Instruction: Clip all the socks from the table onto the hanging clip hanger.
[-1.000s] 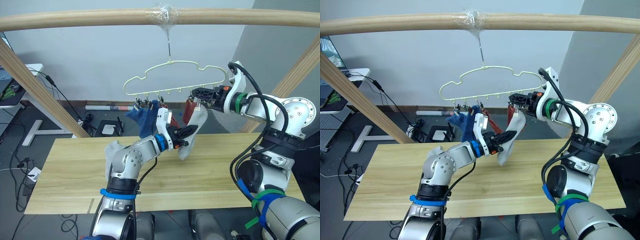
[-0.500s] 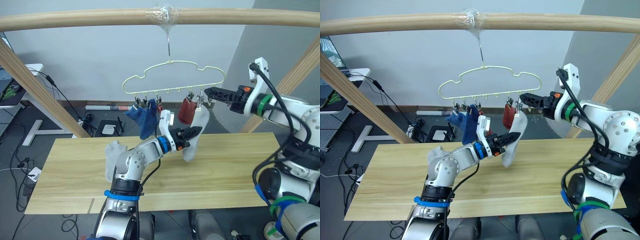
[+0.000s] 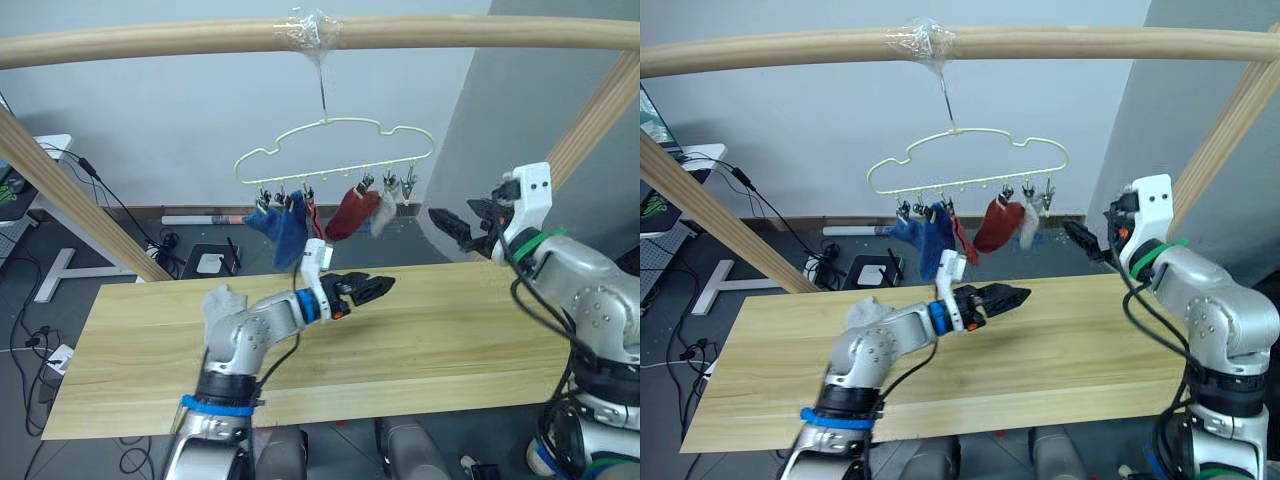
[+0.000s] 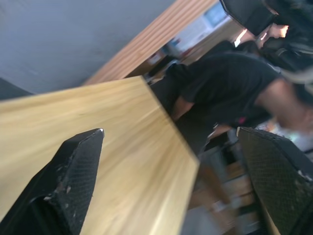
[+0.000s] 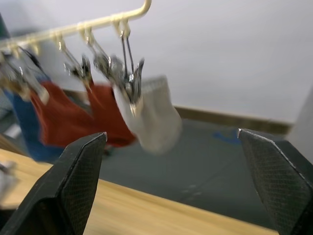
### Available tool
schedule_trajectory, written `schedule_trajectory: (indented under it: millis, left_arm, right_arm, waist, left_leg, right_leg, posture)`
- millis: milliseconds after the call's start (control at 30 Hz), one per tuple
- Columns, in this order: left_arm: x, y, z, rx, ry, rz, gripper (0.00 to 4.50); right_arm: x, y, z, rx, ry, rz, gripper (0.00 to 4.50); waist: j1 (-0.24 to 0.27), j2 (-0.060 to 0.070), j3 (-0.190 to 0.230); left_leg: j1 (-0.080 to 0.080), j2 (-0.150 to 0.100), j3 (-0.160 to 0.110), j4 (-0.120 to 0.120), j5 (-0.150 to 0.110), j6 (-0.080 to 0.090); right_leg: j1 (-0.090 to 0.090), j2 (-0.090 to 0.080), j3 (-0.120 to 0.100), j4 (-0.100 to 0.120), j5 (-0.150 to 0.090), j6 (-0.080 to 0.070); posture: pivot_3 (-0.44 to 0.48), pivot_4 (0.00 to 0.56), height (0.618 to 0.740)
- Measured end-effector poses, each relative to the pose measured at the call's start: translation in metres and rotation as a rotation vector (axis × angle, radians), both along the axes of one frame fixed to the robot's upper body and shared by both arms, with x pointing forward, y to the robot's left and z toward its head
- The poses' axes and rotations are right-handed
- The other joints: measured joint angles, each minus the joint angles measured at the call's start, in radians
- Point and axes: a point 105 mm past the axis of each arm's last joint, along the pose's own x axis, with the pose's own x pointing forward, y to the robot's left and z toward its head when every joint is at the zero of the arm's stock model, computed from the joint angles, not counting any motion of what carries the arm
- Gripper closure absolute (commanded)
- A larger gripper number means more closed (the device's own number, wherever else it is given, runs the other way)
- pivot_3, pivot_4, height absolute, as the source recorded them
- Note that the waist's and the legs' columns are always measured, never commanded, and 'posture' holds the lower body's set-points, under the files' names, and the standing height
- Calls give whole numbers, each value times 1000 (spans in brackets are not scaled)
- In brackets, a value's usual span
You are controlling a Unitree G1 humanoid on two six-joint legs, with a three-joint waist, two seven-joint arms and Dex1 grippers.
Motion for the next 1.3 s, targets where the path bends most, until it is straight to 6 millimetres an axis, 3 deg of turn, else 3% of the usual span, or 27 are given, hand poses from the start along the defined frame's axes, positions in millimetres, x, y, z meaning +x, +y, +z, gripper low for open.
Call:
schedule_trajectory:
  millis: [67, 200, 300, 367, 400, 500, 633, 833, 1000, 1300]
  left_arm:
    - [0, 18, 19, 69, -121, 18, 29]
    - [-13, 29, 42, 182, -339, -29, 0]
    - [-20, 48, 76, 269, -562, -8, 0]
    - [-26, 48, 87, 283, -639, -21, 0]
    - [-27, 48, 87, 281, -646, -21, 0]
    - [-27, 49, 86, 277, -640, -9, 0]
    - [-21, 48, 106, 264, -703, 34, 0]
    - [-19, 46, 106, 256, -701, 58, 0]
    - [-22, 46, 105, 259, -705, 73, 0]
    - [-26, 44, 107, 251, -712, 76, 0]
  right_arm:
    - [0, 4, -7, -42, -37, -11, 0]
    - [4, 20, 2, -37, -166, -45, 824]
    - [8, 30, 2, -56, -225, -93, 824]
    - [8, 37, 2, -43, -251, -103, 824]
    - [9, 40, 3, -25, -259, -109, 824]
    - [11, 41, 3, -18, -270, -132, 1398]
    - [19, 40, 2, -23, -271, -173, 1398]
    - [30, 37, -1, -30, -266, -221, 1398]
    - [35, 38, 0, -24, -277, -235, 2516]
    - [37, 41, -2, -34, -280, -232, 2516]
  waist:
    - [2, 0, 0]
    - [10, -5, 3]
    - [13, -5, 4]
    - [17, -4, 4]
    - [18, -5, 4]
    - [29, -5, 6]
    - [36, -6, 9]
    - [35, -6, 9]
    - [36, -6, 9]
    - [37, -6, 9]
  left_leg:
    - [0, 0, 1, 0, 0, 0]
    - [0, 0, 0, 1, 0, 0]
    - [-1, 0, 1, 0, 0, 0]
    - [-1, 0, 1, -1, 0, 0]
    - [-2, 0, 1, 0, 0, 0]
    - [-2, 0, 0, 0, 0, 0]
    - [-2, 0, 0, 0, 0, 0]
    - [-2, 0, 0, 0, 0, 0]
    - [-2, 0, 0, 0, 0, 0]
    - [-2, 0, 0, 0, 0, 0]
  right_leg:
    - [0, -1, 1, 0, 0, 0]
    - [0, 0, 1, -1, 1, 1]
    - [-1, 0, 1, 0, 0, 0]
    - [-1, -1, 1, -1, 0, 0]
    - [-1, -1, 1, -1, 0, 0]
    - [-1, -1, 0, -1, 0, 0]
    - [-1, -1, 0, 0, 0, 0]
    - [-1, -1, 0, 0, 2, -3]
    - [-1, -1, 0, 0, 3, -5]
    - [-1, -1, 0, 1, 3, -5]
  posture:
    - [34, 207, 740]
    - [49, 212, 740]
    - [57, 214, 740]
    - [57, 214, 740]
    - [65, 215, 740]
    - [77, 219, 740]
    - [77, 219, 740]
    - [91, 215, 740]
    - [111, 190, 740]
    - [123, 188, 740]
